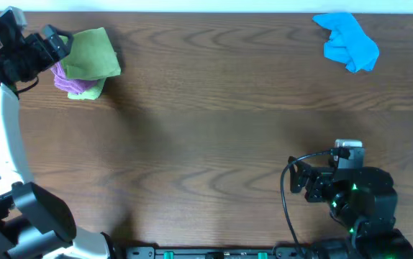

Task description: Fold the cloth

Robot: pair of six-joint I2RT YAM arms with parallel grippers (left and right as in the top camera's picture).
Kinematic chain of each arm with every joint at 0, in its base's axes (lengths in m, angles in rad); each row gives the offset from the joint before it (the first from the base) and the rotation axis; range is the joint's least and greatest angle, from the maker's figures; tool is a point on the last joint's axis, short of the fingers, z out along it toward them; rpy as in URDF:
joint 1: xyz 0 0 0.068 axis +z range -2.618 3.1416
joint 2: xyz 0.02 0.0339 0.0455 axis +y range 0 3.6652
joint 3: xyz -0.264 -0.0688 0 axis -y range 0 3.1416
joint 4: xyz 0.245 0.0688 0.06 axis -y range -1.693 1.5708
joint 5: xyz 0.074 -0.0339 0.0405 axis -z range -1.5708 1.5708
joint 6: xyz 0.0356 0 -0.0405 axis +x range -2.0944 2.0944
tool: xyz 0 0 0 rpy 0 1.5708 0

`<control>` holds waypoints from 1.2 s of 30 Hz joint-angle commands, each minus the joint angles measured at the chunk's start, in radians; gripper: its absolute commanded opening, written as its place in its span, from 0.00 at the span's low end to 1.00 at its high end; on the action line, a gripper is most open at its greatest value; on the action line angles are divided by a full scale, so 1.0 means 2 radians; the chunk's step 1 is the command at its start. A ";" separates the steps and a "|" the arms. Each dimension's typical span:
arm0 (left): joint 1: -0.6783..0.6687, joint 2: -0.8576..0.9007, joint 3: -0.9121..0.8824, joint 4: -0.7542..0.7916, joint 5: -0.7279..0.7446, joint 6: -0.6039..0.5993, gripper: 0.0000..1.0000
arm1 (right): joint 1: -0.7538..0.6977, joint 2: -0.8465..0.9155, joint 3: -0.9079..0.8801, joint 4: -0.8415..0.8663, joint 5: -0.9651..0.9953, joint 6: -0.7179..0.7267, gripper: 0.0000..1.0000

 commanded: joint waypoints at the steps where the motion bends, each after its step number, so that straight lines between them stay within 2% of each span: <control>1: -0.002 -0.016 0.010 -0.001 0.073 -0.058 0.95 | -0.004 -0.002 -0.003 -0.001 0.003 0.008 0.99; 5: 0.005 -0.016 0.010 -0.017 0.090 -0.049 0.95 | -0.004 -0.002 -0.003 -0.001 0.003 0.008 0.99; 9: -0.002 -0.025 0.010 -0.026 0.160 0.062 0.95 | -0.004 -0.002 -0.003 -0.001 0.003 0.008 0.99; 15: -0.010 -0.071 0.010 -0.124 0.136 0.130 0.95 | -0.004 -0.002 -0.003 -0.001 0.003 0.008 0.99; 20: -0.019 -0.130 0.002 -0.172 0.064 0.141 0.95 | -0.004 -0.002 -0.003 -0.001 0.003 0.008 0.99; 27: -0.059 -0.207 -0.045 -0.158 -0.003 0.141 0.95 | -0.004 -0.002 -0.003 -0.001 0.003 0.008 0.99; 32: -0.103 -0.271 -0.126 -0.085 -0.044 0.140 0.95 | -0.004 -0.002 -0.003 -0.001 0.003 0.008 0.99; 36: -0.140 -0.348 -0.232 0.002 -0.070 0.140 0.95 | -0.004 -0.002 -0.003 -0.001 0.003 0.008 0.99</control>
